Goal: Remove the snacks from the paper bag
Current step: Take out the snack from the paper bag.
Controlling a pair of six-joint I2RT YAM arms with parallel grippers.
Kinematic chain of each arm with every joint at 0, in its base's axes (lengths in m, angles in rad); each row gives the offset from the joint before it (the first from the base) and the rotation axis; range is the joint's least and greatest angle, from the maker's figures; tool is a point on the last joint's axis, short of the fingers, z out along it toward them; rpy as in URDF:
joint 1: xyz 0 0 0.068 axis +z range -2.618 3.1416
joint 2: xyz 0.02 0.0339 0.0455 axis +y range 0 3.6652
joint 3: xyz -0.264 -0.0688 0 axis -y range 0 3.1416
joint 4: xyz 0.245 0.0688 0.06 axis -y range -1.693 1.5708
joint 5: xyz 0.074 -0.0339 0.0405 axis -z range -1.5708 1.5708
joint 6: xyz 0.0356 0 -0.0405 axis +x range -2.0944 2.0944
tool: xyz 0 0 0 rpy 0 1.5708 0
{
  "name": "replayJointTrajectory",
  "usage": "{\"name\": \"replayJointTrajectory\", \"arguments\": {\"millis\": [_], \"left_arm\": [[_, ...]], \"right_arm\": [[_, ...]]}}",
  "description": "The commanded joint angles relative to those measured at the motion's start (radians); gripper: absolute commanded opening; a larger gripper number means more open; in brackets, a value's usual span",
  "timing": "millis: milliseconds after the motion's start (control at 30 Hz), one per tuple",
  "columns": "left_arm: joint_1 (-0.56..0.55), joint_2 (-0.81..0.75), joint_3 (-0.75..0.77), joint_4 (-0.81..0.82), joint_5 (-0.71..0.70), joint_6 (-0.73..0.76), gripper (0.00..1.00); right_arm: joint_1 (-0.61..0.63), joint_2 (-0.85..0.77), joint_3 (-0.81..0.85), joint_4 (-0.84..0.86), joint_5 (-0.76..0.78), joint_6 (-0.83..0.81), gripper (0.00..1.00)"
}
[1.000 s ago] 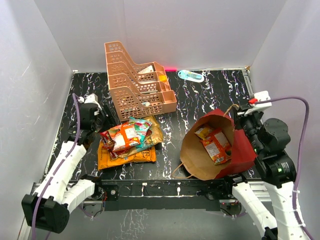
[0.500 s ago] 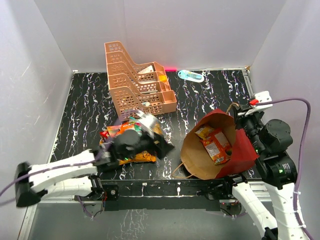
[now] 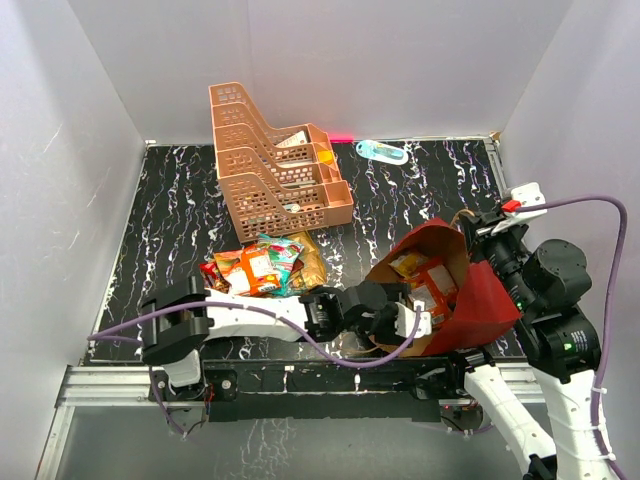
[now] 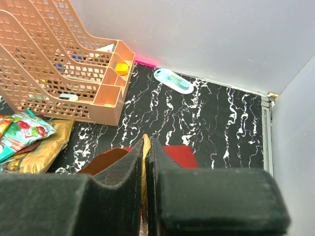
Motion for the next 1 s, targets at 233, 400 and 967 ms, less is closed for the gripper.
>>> {"name": "replayJointTrajectory", "arguments": {"millis": [233,400,967], "left_arm": [[0.142,0.267,0.093,0.247,0.350,0.380,0.66],[0.168,0.382,0.155,0.267,0.367,0.444,0.66],[0.168,0.474,0.181,0.599,0.225,0.460,0.16]], "right_arm": [[0.002,0.030,0.088,0.046,-0.068,0.033,0.08],[0.002,0.031,0.105,0.031,-0.070,0.034,0.08],[0.002,0.027,0.098,0.009,-0.044,0.020,0.08]]}}
